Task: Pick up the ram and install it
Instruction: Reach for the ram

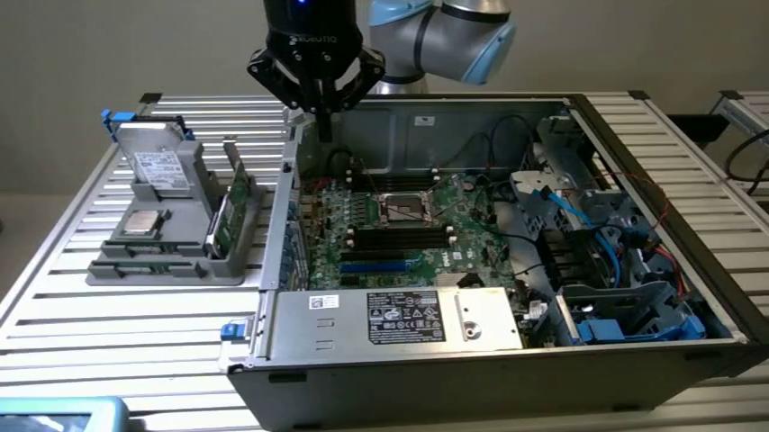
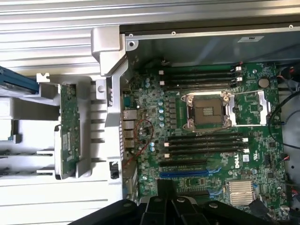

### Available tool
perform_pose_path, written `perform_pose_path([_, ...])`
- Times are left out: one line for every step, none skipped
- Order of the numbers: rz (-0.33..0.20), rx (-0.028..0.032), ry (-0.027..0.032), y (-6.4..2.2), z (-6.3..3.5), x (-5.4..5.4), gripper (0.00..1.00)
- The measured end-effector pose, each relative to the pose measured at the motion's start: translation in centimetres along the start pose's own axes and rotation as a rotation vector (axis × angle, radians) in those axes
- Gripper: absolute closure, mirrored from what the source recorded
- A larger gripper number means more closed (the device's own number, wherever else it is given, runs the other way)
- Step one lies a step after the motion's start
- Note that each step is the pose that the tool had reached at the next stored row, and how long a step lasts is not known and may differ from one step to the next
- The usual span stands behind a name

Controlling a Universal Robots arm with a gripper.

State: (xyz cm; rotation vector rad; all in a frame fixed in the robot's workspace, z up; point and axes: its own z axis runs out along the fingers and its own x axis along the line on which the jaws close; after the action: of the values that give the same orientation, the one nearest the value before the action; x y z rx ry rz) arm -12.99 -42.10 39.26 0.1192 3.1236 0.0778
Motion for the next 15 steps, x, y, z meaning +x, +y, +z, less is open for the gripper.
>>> perform_pose_path([0.000, -0.0003, 0.0001, -0.19, -0.02, 0.2, 0.89])
perform_pose_path([0.000, -0.0008, 0.0001, -0.39, -0.03, 0.4, 0.89])
perform_pose_path([0.000, -0.0012, 0.0001, -0.56, -0.03, 0.6, 0.89])
perform_pose_path([0.000, -0.0014, 0.0001, -0.73, -0.04, 0.9, 0.89])
perform_pose_path([0.000, -0.0017, 0.0002, -0.90, -0.05, 1.3, 0.89])
perform_pose_path([0.000, -0.0020, 0.0002, -1.09, -0.07, 1.6, 0.89])
perform_pose_path([0.000, -0.0023, 0.0002, -1.25, -0.07, 2.0, 0.89])
perform_pose_path([0.000, -0.0026, 0.0002, -1.41, -0.08, 2.3, 0.89])
perform_pose_path([0.000, -0.0029, 0.0002, -1.57, -0.08, 2.7, 0.89])
perform_pose_path([0.000, -0.0031, 0.0003, -1.72, -0.09, 3.1, 0.89])
perform_pose_path([0.000, -0.0031, 0.0003, -1.85, -0.09, 3.5, 0.89])
perform_pose_path([0.000, -0.0032, 0.0003, -1.98, -0.09, 3.9, 0.89])
perform_pose_path([0.000, -0.0033, 0.0002, -2.11, -0.09, 4.4, 0.89])
perform_pose_path([0.000, -0.0032, 0.0002, -2.21, -0.09, 4.9, 0.89])
perform_pose_path([0.000, -0.0032, 0.0002, -2.32, -0.10, 5.3, 0.89])
